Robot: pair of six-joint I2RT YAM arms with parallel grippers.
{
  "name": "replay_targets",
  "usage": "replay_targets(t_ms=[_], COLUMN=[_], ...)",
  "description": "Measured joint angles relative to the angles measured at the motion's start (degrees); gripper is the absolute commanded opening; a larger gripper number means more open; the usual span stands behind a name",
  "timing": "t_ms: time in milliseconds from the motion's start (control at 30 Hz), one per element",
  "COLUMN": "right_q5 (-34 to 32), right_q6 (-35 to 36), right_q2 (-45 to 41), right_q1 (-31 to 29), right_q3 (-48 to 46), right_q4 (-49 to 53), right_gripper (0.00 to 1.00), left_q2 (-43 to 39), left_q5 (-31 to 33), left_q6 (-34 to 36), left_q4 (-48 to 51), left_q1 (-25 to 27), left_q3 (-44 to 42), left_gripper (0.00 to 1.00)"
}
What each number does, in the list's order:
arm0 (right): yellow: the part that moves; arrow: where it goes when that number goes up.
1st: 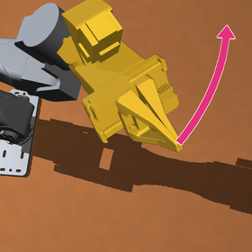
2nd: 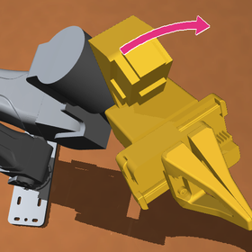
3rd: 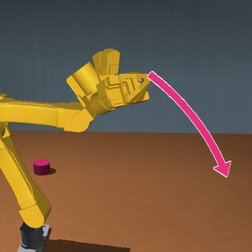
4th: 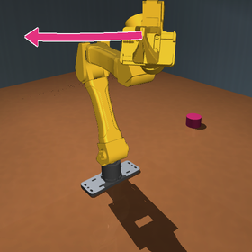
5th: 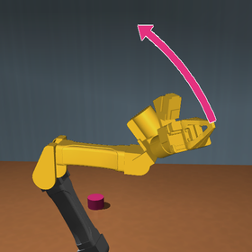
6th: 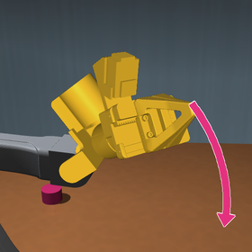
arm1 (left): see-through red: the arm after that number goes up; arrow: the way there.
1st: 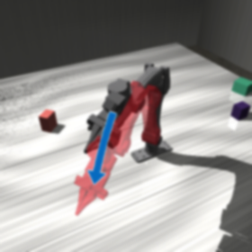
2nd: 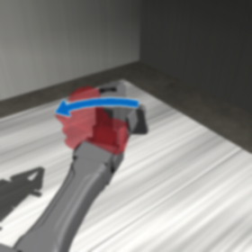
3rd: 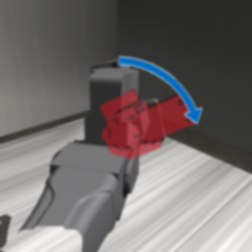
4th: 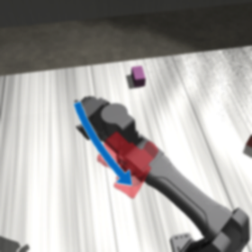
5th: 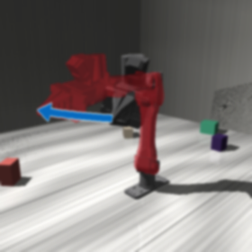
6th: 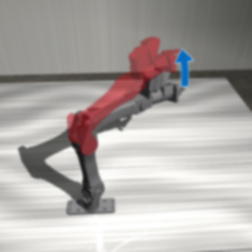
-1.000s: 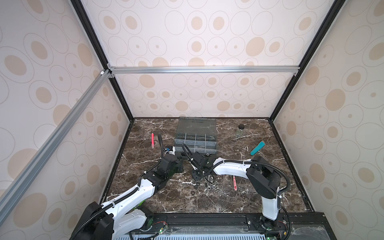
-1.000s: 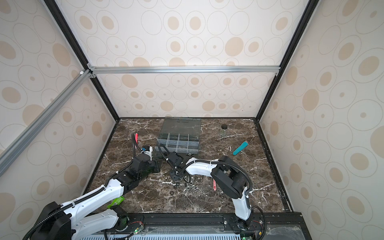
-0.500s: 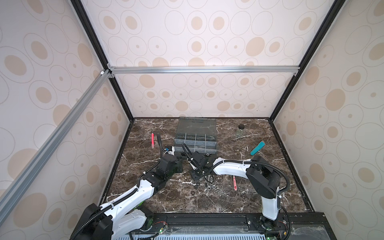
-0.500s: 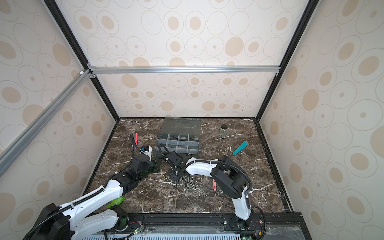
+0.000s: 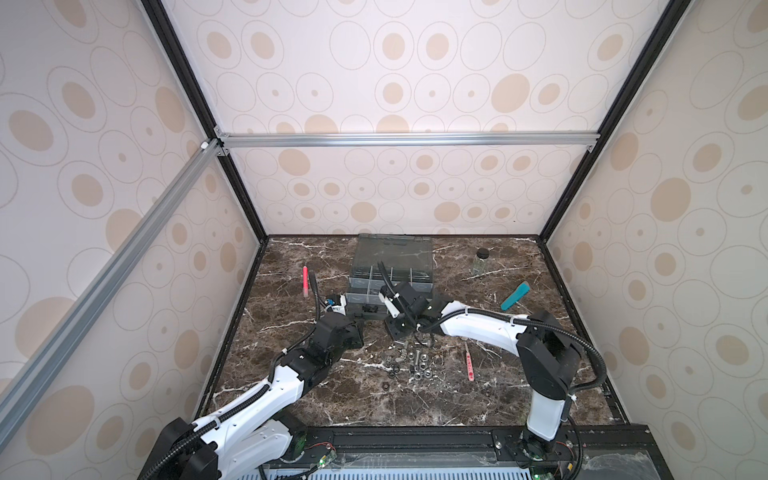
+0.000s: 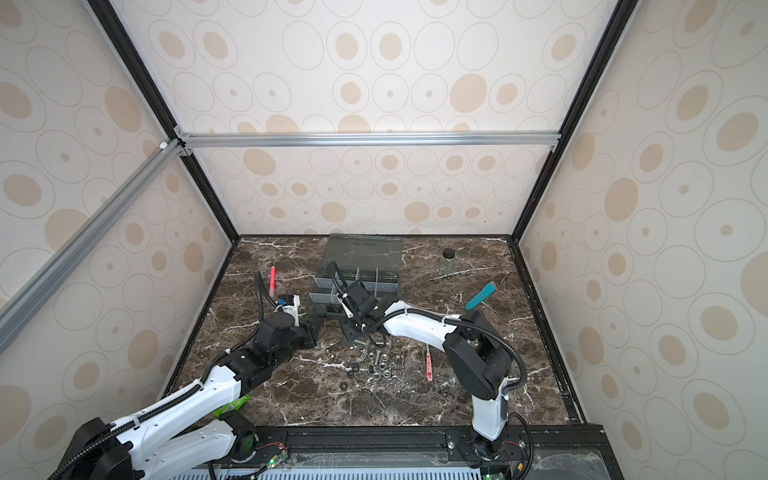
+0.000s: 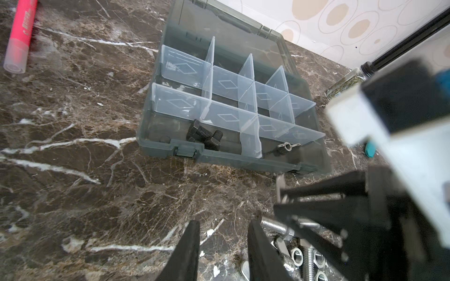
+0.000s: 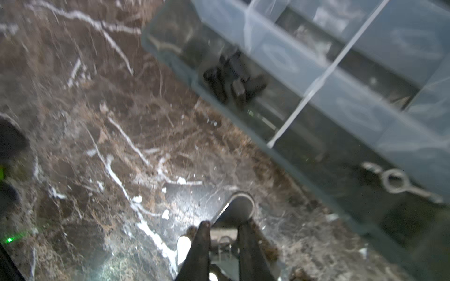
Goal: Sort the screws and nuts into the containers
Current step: 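Carry the wing nut with the right gripper into a box compartment and release, then withdraw the right gripper from the box while the left gripper reaches to the pile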
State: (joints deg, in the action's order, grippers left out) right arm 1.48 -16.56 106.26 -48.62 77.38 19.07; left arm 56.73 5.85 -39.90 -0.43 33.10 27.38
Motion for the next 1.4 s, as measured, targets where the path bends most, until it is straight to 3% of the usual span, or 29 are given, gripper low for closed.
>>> replay_targets(t_ms=[300,600,867,1100,1400], right_q5=[-1.11,-1.70,-1.73,-2.08,-1.27], right_q6=[4.02,5.11,5.42,5.40,1.95], right_q2=[1.53,6.51,6.78,6.69,-5.42], right_q1=[7.32,9.07,9.14,9.20,9.22], right_q3=[6.10,6.25,6.23,6.21,-3.23], right_q4=[1.31,3.10,3.39,3.41,2.45], right_gripper=[0.19,0.22,0.42,0.44,0.46], left_q2=[-1.25,-1.73,-1.70,-1.31,1.86], left_q5=[-0.22,-0.33,-0.35,-0.46,-3.10], left_q6=[-0.63,-1.29,-1.31,-1.33,-1.07], left_q4=[-0.02,0.00,0.00,-0.02,-1.01], left_q1=[0.00,0.00,0.00,0.00,0.00], left_q3=[-0.59,-1.57,-1.60,-1.60,-1.60], left_gripper=[0.34,0.34,0.34,0.34,0.34])
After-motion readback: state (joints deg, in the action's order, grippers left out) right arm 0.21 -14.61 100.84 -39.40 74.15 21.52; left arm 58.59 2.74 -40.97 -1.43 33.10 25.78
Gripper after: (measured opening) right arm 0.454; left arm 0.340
